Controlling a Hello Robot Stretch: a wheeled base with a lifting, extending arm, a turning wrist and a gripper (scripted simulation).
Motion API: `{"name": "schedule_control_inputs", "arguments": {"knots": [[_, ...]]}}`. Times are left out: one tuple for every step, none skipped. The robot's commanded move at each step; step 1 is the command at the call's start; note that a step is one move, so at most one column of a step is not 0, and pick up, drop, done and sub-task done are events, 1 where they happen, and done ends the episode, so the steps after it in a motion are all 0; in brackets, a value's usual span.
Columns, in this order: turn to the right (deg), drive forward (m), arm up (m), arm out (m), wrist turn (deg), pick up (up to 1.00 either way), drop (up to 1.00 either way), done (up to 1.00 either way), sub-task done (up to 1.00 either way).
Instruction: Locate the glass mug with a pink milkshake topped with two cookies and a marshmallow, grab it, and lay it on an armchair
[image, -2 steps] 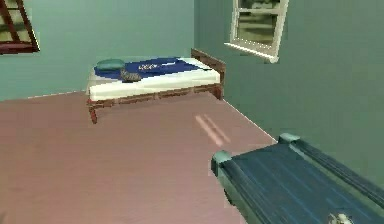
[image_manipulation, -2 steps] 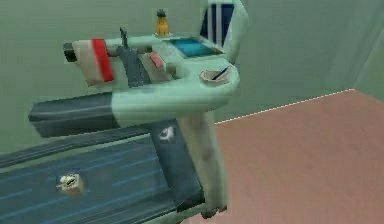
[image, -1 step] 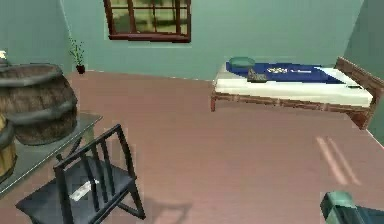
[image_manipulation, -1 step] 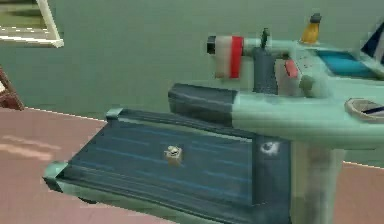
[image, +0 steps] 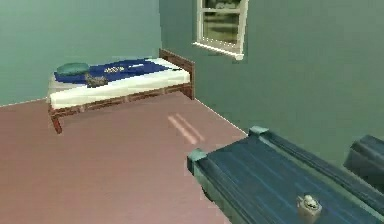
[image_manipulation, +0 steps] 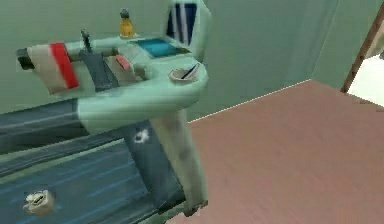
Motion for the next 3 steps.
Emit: {"name": "schedule_control_inputs", "arguments": {"knots": [[0.0,0.50,0.00,0.00,0.0,0.00,0.00,0.00,0.00],[-21.0,0.00,0.00,0.00,0.0,0.00,0.00,0.00,0.00],[0.0,0.00,0.48,0.00,0.0,0.00,0.00,0.00,0.00]]}}
